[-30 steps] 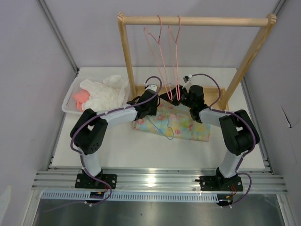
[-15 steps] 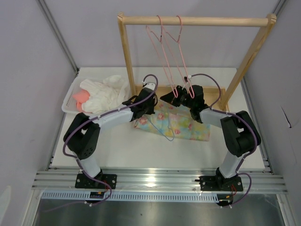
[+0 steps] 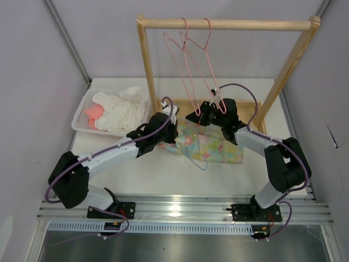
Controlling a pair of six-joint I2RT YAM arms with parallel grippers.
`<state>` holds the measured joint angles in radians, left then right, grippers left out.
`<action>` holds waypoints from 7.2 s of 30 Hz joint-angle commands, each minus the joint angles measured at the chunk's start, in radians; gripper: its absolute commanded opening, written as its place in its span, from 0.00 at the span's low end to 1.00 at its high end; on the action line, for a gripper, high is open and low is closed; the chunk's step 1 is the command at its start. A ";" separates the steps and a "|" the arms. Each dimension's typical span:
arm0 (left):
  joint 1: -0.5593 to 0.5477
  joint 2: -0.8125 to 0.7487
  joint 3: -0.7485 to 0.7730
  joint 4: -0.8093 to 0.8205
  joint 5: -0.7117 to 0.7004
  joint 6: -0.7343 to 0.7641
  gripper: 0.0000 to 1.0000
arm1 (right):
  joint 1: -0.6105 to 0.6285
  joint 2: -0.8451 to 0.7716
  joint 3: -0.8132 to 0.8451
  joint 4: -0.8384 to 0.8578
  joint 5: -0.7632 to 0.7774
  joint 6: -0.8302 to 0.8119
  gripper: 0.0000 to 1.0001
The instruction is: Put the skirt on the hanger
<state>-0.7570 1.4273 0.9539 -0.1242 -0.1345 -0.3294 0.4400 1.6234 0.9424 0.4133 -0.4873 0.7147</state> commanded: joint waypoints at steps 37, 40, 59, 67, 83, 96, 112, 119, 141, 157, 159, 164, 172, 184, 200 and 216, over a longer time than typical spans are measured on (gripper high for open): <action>-0.370 -0.433 -0.607 0.066 -0.557 -0.302 0.00 | 0.221 -0.343 -0.151 -0.485 0.248 -0.366 0.00; -0.370 -0.424 -0.618 0.037 -0.591 -0.380 0.00 | 0.244 -0.317 -0.050 -0.595 0.292 -0.440 0.00; 0.025 -0.516 -0.655 -0.095 -0.545 -0.583 0.00 | 0.220 -0.290 -0.059 -0.720 0.406 -0.508 0.00; 0.174 -0.446 -0.603 -0.134 -0.461 -0.626 0.03 | 0.158 -0.310 -0.060 -0.732 0.444 -0.505 0.00; 0.268 -0.747 -0.673 0.049 -0.240 -0.392 0.44 | -0.012 -0.378 -0.114 -0.677 0.286 -0.463 0.00; -0.163 -0.575 -0.391 0.322 -0.142 0.022 0.54 | -0.007 -0.367 -0.103 -0.685 0.289 -0.463 0.00; -0.226 0.145 -0.020 0.371 0.127 0.107 0.55 | -0.053 -0.344 -0.079 -0.691 0.228 -0.460 0.00; -0.226 0.257 0.025 0.402 0.165 0.122 0.54 | -0.058 -0.327 -0.059 -0.699 0.219 -0.465 0.00; -0.214 0.326 0.011 0.472 0.239 0.151 0.41 | -0.064 -0.306 -0.034 -0.703 0.197 -0.469 0.00; -0.205 0.351 0.046 0.454 0.205 0.184 0.51 | -0.066 -0.300 -0.027 -0.706 0.194 -0.469 0.00; -0.203 0.366 0.054 0.452 0.228 0.184 0.49 | -0.064 -0.300 -0.027 -0.706 0.196 -0.469 0.00; -0.202 0.395 0.057 0.443 0.257 0.178 0.45 | -0.067 -0.295 -0.016 -0.714 0.196 -0.472 0.00; -0.202 0.325 -0.018 0.477 0.328 0.156 0.15 | -0.067 -0.298 -0.007 -0.725 0.205 -0.475 0.00; -0.209 -0.008 -0.250 0.505 0.369 0.058 0.00 | -0.089 -0.313 -0.025 -0.732 0.205 -0.468 0.00; -0.516 0.016 -0.471 0.558 0.151 -0.160 0.00 | -0.095 -0.327 0.033 -0.803 0.180 -0.462 0.00; -0.843 -0.251 -0.578 0.476 -0.161 -0.367 0.40 | -0.077 -0.303 0.052 -0.809 0.219 -0.504 0.00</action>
<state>-1.5356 1.3193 0.3588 0.3752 -0.1387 -0.6289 0.3584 1.3167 0.9714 -0.3985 -0.3706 0.2535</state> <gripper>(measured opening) 0.350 0.090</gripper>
